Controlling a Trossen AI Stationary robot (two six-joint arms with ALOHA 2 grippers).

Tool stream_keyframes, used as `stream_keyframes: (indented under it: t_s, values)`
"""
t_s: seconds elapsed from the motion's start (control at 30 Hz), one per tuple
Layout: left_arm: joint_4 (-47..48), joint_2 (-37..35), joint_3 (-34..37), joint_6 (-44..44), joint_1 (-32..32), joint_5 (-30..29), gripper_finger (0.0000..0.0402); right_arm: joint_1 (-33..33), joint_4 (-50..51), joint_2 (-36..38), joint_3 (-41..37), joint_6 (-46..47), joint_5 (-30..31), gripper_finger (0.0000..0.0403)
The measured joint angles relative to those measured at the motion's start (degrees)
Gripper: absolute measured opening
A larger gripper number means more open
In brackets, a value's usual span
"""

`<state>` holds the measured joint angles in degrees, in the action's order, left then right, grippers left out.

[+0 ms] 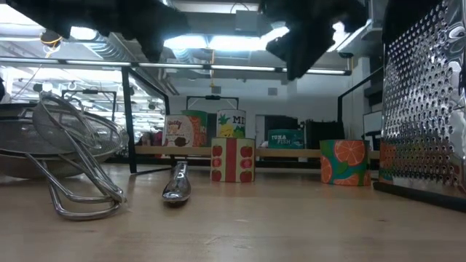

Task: Pick and place cans onto a shelf
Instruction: Put the white can on the shelf aligned with the other blue can

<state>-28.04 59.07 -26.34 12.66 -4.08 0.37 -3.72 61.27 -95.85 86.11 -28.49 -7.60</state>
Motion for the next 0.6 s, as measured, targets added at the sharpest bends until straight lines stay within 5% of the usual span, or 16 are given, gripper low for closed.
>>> stream_keyframes:
  t_s: [0.2,0.43,0.6]
  values:
    - [1.94,0.36,-4.83,3.35,-9.06,-5.9,0.0073,0.74,2.44,2.18,0.67,2.49,0.0,0.0085]
    - [21.7,2.06,-17.03,7.57,-20.7,-20.55,0.0072,0.71,2.96,5.67,0.69,3.15,-0.02,0.0085]
    - [30.48,6.85,-24.87,16.6,-27.6,-25.03,0.0072,0.71,2.83,6.34,0.69,3.15,-0.02,0.0085]
